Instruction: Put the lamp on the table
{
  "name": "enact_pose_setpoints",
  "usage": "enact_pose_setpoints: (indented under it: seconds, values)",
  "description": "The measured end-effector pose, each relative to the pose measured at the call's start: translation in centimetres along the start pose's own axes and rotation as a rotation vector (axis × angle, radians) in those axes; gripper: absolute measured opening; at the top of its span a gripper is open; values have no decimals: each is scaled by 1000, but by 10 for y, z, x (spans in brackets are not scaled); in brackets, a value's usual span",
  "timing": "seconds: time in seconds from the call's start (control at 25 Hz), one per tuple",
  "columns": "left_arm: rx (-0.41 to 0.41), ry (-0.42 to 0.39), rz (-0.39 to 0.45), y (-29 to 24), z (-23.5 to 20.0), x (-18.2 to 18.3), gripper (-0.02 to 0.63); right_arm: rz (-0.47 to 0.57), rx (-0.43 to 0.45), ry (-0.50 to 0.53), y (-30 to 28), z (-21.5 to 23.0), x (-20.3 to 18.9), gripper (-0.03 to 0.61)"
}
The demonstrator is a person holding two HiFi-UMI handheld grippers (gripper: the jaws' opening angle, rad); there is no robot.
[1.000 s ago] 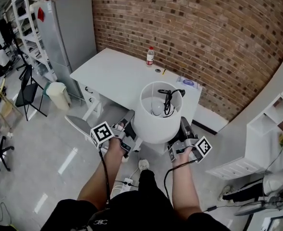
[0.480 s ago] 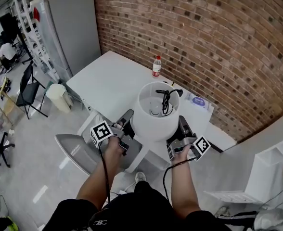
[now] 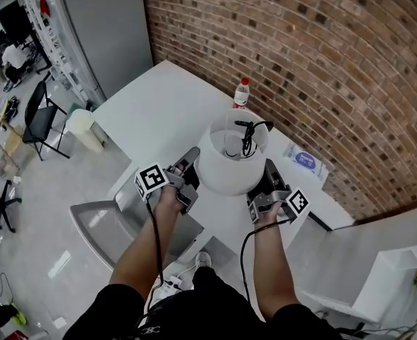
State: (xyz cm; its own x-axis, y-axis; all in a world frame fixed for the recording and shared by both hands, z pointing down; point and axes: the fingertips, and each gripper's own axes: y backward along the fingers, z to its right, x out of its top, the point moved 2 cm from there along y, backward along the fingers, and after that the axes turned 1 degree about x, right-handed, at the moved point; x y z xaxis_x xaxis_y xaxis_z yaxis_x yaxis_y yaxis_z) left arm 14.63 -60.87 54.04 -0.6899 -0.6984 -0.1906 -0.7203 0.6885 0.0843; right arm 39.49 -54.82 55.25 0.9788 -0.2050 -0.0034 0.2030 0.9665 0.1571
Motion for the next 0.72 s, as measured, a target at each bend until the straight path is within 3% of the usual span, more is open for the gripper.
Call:
enact_pose_setpoints:
  seconds: [0.44,0.72]
  values:
    - [41,1,-32,-43,-50,18,153,-2,-44,-16,-35,52,21,100]
    - [15,34,-9,-45,-63,24,153,-36,-20,13,-42,55,19,100]
